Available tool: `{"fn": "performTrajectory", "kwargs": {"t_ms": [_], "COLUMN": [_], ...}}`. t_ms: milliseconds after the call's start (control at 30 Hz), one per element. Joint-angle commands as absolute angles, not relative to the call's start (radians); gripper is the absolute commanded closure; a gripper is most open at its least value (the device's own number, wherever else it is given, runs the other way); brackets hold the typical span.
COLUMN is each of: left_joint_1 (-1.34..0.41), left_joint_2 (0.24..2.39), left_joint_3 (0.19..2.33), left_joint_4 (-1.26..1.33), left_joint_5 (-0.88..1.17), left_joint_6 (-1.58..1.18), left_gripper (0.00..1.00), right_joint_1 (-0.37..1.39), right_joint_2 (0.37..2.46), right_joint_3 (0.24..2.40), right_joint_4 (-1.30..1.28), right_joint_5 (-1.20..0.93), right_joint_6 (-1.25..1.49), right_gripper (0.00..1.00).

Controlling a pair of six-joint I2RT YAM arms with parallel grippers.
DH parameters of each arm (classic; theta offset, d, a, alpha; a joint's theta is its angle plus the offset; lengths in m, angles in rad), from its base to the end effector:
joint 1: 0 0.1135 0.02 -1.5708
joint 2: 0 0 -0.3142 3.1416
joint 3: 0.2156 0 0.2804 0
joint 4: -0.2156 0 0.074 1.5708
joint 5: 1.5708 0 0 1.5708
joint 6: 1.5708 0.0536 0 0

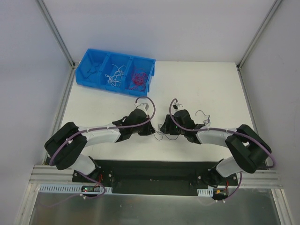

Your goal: Untangle the cables

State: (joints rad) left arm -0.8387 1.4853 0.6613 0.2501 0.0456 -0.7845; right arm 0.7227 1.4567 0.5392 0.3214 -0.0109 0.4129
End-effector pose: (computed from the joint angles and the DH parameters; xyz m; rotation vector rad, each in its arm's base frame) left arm 0.2190 -0.2474 0.1970 0.0914 2.3126 -0.9500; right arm 0.2276 0.2015 0.1730 -0.3525 2.2155 0.6497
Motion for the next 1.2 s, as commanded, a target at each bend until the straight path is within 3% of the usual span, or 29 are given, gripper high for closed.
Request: {"fn": "performTrajectory", "kwargs": {"t_ms": [0, 233, 400, 533, 733, 967, 1167], "left_joint_1": [-0.848, -0.848, -0.847, -0.847, -0.848, -0.847, -0.848], "left_joint_2": [1.41, 1.162, 0.941, 0.774, 0.614, 0.614, 0.647], "left_joint_3": [0.652, 0.643, 0.627, 0.63, 0.759, 0.96, 0.95], "left_joint_4": [0.253, 0.143, 0.16, 0.131, 0.005, -0.175, -0.184], "left_joint_5": [0.02, -0.1, -0.043, -0.073, -0.205, -0.377, -0.412], "left_joint_6": [-0.744, -0.586, -0.402, -0.313, -0.144, -0.147, -0.189], "left_gripper": [1.0, 1.0, 1.0, 1.0, 1.0, 1.0, 1.0], "right_joint_1": [0.742, 0.741, 0.732, 0.712, 0.592, 0.543, 0.571], "right_joint_2": [1.491, 1.482, 1.56, 1.67, 1.727, 1.747, 1.64], "right_joint_3": [0.597, 0.601, 0.714, 0.853, 0.884, 0.845, 0.706], "right_joint_4": [0.325, 0.287, 0.134, 0.017, 0.026, 0.214, 0.47], "right_joint_5": [-0.065, 0.061, 0.258, 0.279, 0.227, 0.042, -0.124], "right_joint_6": [0.422, 0.443, 0.512, 0.534, 0.621, 0.552, 0.45], "right_gripper": [0.52, 0.7, 0.6, 0.51, 0.44, 0.38, 0.3]}}
